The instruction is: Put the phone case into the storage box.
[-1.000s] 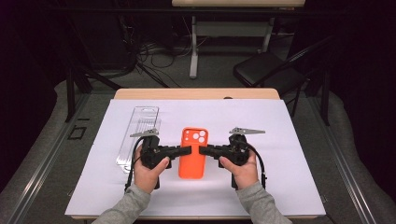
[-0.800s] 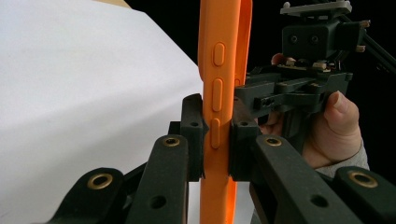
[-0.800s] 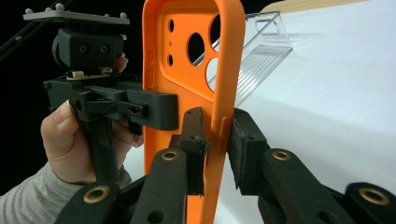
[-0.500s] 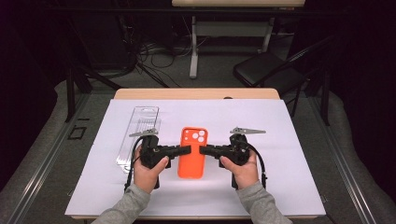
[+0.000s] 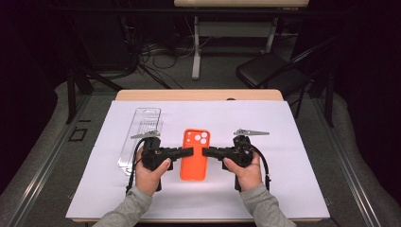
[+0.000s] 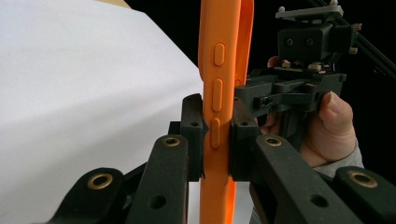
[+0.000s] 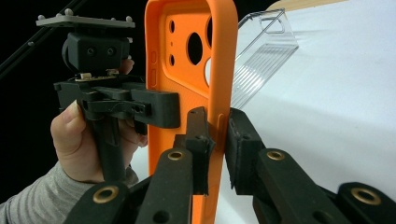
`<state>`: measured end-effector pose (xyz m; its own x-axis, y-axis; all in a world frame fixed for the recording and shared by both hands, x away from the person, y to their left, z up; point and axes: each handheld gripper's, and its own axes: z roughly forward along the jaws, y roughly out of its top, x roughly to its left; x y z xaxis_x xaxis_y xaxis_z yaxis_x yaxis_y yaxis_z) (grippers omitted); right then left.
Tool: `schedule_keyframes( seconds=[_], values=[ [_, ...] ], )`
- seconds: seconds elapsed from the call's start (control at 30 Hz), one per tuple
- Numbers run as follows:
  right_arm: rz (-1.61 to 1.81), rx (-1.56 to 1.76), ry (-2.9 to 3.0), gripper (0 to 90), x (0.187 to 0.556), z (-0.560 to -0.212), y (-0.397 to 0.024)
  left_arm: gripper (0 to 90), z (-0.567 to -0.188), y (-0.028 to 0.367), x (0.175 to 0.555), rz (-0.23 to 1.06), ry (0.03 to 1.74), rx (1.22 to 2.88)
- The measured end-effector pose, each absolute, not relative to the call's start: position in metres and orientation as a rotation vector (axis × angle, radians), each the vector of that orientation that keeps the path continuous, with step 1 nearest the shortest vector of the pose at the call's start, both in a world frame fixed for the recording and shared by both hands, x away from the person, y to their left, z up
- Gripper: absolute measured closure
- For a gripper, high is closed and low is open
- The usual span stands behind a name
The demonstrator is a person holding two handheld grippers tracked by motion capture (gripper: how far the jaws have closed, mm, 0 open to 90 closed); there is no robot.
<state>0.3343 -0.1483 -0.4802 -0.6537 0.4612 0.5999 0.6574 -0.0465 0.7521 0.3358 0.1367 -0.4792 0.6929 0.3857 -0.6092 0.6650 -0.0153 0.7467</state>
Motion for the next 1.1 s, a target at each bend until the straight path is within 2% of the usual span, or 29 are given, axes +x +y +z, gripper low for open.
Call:
schedule_keyframes(
  seconds=[1.1],
  values=[
    [-1.775, -1.215, -1.989, 81.6, 0.3366, -0.484, -0.1509, 80.3, -0.4801, 0.1358, 0.3355, -0.276, 0.875, 1.633]
  ],
)
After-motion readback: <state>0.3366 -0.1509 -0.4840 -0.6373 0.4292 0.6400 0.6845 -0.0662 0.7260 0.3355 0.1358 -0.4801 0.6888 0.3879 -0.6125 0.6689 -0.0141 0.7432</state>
